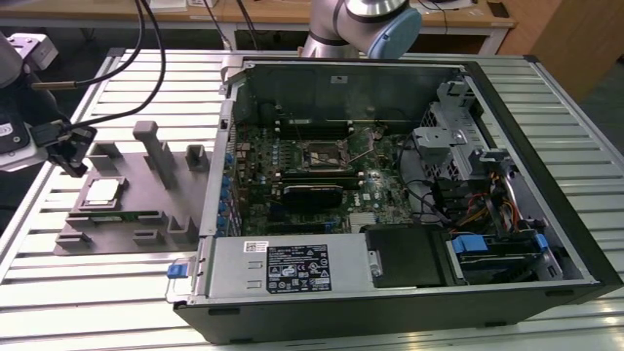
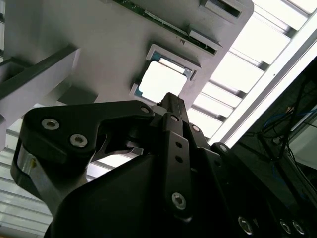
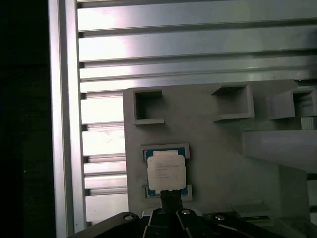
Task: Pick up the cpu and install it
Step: 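Pick up the cpu and move it towards the insertion slot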
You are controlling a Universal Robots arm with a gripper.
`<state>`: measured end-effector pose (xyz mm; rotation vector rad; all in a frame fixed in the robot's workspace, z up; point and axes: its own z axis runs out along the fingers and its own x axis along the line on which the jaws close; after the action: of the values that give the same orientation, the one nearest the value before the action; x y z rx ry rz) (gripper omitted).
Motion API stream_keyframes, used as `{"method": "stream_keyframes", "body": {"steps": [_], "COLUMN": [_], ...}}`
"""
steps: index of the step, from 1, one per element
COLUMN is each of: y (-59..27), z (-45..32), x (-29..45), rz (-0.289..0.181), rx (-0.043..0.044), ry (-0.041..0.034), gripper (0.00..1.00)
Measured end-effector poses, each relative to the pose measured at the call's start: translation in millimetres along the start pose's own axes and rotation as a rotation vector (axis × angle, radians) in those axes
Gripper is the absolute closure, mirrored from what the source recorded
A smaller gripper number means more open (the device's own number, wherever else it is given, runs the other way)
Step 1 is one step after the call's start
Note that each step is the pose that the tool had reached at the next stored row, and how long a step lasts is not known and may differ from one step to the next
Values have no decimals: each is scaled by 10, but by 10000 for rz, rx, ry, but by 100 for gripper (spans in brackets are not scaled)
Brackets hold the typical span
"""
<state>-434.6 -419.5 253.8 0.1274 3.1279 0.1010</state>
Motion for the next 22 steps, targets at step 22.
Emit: {"method": "stream_keyframes", "body": {"steps": [22], "y": [-11], "z": [176], "x": [1], "rz": [0], "rx": [46], "ry": [-3], "gripper": [89]}}
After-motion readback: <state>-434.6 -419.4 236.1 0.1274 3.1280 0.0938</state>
